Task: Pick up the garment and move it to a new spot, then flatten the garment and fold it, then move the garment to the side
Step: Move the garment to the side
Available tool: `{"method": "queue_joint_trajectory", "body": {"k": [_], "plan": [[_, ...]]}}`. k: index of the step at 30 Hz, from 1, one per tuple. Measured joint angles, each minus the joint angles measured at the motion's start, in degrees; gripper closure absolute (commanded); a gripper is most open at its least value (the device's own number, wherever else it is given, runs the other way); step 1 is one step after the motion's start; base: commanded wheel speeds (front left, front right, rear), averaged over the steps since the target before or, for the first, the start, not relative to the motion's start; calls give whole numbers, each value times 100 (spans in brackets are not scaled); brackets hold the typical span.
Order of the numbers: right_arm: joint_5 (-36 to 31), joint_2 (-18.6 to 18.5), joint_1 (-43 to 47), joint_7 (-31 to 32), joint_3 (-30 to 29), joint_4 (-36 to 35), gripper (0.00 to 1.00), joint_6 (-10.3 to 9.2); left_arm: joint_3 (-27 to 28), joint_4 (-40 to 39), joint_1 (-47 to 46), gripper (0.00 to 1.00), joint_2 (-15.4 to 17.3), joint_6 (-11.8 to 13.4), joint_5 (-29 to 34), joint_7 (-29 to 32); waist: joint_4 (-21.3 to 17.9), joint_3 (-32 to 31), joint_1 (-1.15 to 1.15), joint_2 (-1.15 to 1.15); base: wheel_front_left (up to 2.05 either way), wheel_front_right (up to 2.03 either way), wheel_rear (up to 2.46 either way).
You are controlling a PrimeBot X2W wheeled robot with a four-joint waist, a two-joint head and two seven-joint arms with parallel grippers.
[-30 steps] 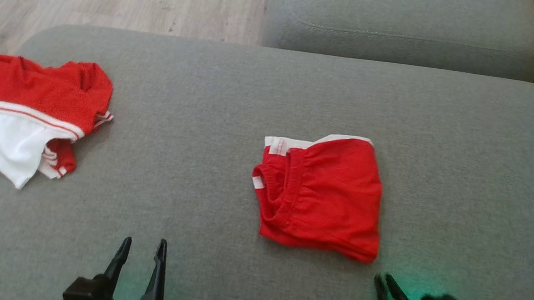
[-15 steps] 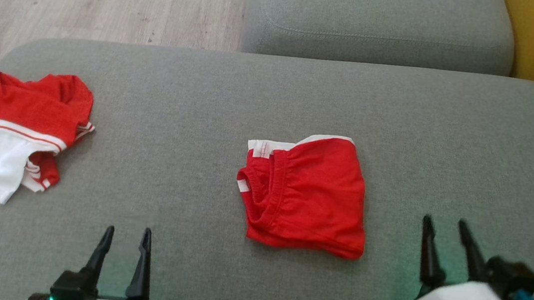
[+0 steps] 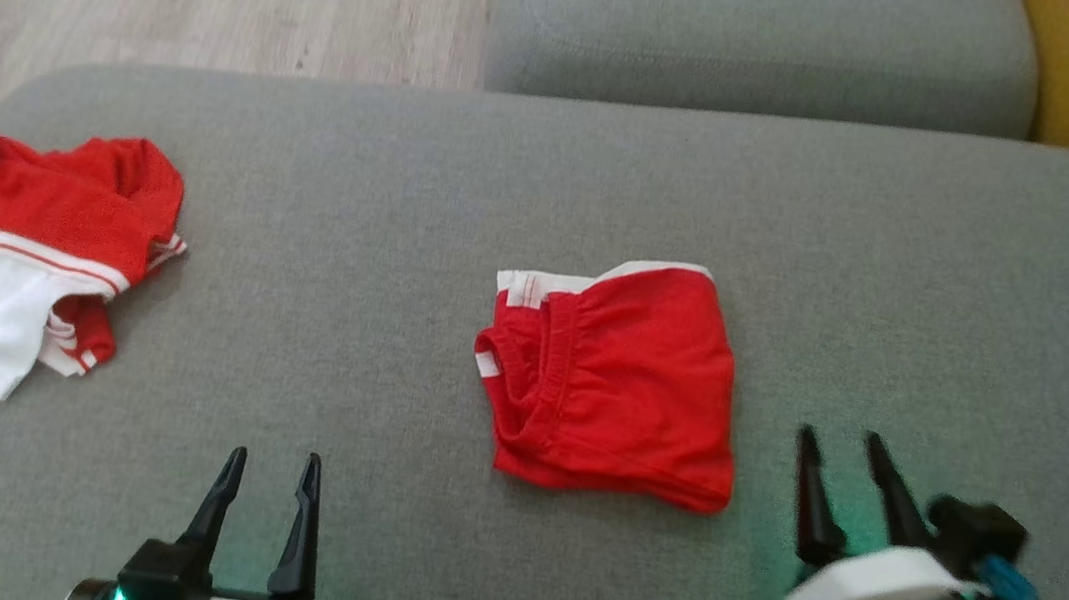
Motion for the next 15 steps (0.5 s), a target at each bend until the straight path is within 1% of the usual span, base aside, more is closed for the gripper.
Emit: {"method": "queue_joint_trajectory", "body": {"k": [4, 8, 10, 15], "plan": [[314, 0, -524, 1, 403, 405, 0, 0, -33, 10, -3, 0, -1, -3, -58, 0, 33, 182, 0, 0, 0, 0, 0], [769, -9, -1267, 0, 591, 803, 0, 0, -133, 35, -101, 0, 0, -8, -162, 0, 115, 445, 1, 0, 0, 0, 0], [848, -15, -1560, 0, 710, 1090, 0, 0, -212, 41, -244, 0, -1, -10, -164, 0, 188, 581, 1, 0, 0, 0, 0], [1134, -20, -1941, 0, 951, 1874, 0, 0, -372, 66, -597, 0, -4, -15, -203, 0, 404, 885, 1, 0, 0, 0, 0]]}}
